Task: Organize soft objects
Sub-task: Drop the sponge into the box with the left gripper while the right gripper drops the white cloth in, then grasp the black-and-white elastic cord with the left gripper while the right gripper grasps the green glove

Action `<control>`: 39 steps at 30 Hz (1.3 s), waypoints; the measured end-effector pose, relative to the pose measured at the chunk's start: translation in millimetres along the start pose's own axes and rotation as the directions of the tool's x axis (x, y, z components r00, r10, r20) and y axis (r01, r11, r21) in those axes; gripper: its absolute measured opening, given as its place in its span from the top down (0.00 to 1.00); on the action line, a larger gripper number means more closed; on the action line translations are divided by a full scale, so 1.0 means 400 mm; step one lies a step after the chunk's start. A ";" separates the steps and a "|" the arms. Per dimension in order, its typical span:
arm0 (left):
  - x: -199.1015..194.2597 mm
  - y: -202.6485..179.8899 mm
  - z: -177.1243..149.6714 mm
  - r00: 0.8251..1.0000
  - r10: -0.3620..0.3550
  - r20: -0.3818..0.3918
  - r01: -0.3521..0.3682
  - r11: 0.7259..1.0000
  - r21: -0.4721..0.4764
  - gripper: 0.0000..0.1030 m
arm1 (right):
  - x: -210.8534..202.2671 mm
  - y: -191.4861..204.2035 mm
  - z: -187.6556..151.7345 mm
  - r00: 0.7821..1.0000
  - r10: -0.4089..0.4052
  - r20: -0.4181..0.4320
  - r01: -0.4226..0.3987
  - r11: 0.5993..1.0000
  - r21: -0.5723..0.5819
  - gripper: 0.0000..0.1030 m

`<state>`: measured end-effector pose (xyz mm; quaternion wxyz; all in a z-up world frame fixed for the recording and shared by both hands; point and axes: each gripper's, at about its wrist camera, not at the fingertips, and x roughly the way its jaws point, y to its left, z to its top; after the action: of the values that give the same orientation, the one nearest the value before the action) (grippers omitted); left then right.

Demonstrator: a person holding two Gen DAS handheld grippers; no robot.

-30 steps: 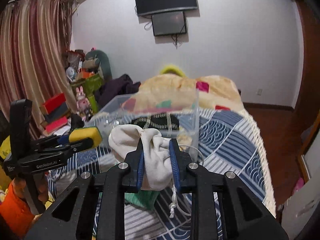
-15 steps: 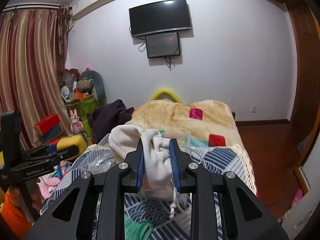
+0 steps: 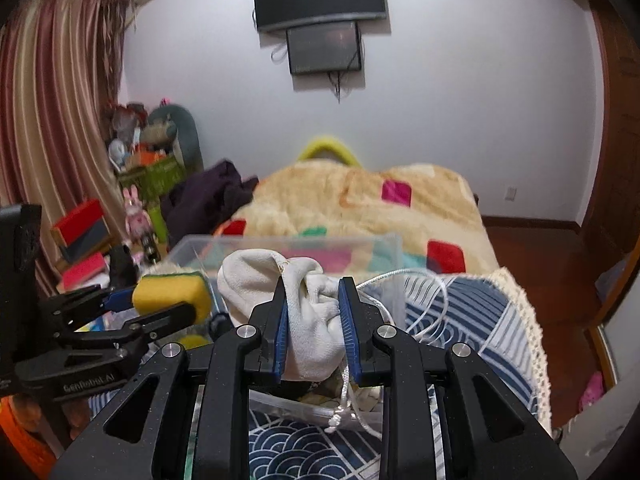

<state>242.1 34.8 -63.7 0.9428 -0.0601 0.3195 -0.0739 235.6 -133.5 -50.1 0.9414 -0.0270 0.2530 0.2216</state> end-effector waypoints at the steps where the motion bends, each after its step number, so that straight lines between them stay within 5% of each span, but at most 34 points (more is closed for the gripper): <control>1: 0.011 -0.002 -0.003 1.000 -0.003 -0.010 0.003 1.000 0.002 0.45 | 0.005 0.004 -0.009 1.000 -0.004 -0.012 0.004 1.000 -0.009 0.79; 7: 0.023 -0.009 -0.010 1.000 -0.003 -0.020 0.003 1.000 0.013 0.36 | 0.004 0.003 -0.028 0.999 -0.005 -0.041 0.003 0.999 -0.044 0.74; 12: -0.024 -0.017 -0.009 1.000 0.011 0.000 -0.011 0.999 0.044 0.29 | -0.029 -0.010 -0.025 0.999 0.015 -0.032 -0.016 1.000 -0.027 0.50; 20: -0.173 -0.006 -0.020 0.993 0.066 0.095 -0.070 0.996 0.047 0.07 | -0.131 -0.007 -0.008 0.998 0.008 0.066 -0.006 1.000 -0.025 0.26; 28: -0.297 0.048 -0.128 0.989 0.127 0.071 -0.130 0.991 0.036 0.05 | -0.191 0.028 -0.057 0.998 0.026 0.063 -0.022 0.998 -0.057 0.21; 36: -0.332 0.125 -0.300 0.981 0.188 -0.044 -0.190 0.981 -0.044 0.06 | -0.144 0.051 -0.151 0.996 0.057 -0.068 -0.061 0.997 -0.057 0.21; 39: -0.318 0.148 -0.350 0.980 0.178 -0.090 -0.186 0.979 -0.084 0.21 | -0.113 0.054 -0.176 0.991 0.060 -0.122 -0.064 0.997 -0.036 0.21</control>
<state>62.7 106.3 -108.3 0.9280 -0.0708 0.3650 0.0251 158.5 -144.0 -88.1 0.9162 -0.0510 0.3058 0.2537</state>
